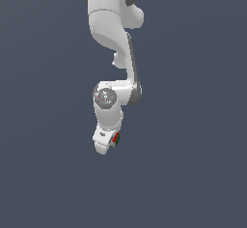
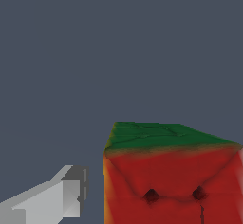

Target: Pick up the object and move it to a goal position.

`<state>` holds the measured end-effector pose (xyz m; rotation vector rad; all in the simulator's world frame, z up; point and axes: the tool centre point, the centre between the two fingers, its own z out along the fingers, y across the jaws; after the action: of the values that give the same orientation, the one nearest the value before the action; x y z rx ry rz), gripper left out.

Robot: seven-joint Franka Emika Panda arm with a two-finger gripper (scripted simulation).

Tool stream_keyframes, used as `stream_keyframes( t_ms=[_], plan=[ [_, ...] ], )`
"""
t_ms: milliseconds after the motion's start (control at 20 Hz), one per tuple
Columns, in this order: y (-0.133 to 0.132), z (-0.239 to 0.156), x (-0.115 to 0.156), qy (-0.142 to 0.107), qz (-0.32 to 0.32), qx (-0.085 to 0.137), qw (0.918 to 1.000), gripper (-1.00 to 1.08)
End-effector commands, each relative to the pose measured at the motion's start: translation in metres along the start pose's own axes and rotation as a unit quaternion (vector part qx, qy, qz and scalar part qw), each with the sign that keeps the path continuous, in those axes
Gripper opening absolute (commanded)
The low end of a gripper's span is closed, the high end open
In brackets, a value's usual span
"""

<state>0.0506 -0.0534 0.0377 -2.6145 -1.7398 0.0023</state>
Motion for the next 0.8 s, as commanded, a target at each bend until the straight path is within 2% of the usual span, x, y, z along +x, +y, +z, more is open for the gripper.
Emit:
stream_keyframes(
  t_ms=[0, 100, 150, 750],
  plan=[
    [0.0011, 0.0045, 0.0001, 0.000, 0.000, -0.001, 1.0000, 1.00],
    [0.0016, 0.0044, 0.0004, 0.000, 0.000, -0.001, 1.0000, 1.00],
    [0.0016, 0.0044, 0.0004, 0.000, 0.000, -0.001, 1.0000, -1.00],
    [0.0016, 0.0032, 0.0000, 0.000, 0.000, -0.001, 1.0000, -1.00]
  ],
)
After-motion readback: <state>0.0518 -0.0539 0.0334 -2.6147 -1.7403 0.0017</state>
